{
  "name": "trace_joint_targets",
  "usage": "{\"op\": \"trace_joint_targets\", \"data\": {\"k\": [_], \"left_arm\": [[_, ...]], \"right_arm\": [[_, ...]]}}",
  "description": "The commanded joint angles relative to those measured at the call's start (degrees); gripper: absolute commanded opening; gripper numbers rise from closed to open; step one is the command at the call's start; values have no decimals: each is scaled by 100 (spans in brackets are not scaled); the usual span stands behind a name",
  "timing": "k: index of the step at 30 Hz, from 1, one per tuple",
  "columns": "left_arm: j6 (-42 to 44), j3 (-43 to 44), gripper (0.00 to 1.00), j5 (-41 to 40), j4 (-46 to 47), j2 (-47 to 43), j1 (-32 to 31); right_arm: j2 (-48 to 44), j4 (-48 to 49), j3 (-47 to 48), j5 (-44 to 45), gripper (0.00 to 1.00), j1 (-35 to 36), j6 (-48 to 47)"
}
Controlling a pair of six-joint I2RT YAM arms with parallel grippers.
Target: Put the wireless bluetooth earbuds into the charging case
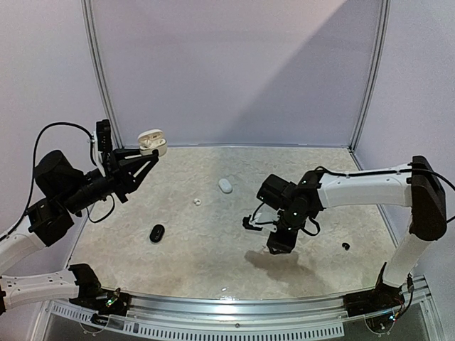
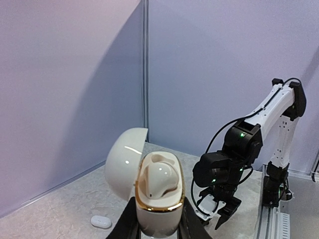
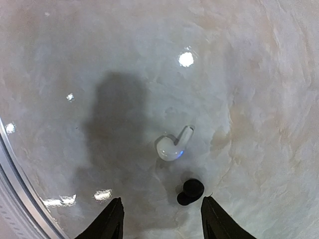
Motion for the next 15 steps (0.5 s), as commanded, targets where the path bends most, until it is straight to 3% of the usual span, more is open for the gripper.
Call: {"op": "trace_joint_targets", "data": {"k": [1, 15], "left_arm": [[119, 5, 0, 92, -11, -9, 75], [115, -28, 0, 109, -32, -75, 93]], "right_arm": [[-119, 852, -227, -133, 52, 128, -1978], [483, 794, -28, 163, 39, 142, -3007]]}}
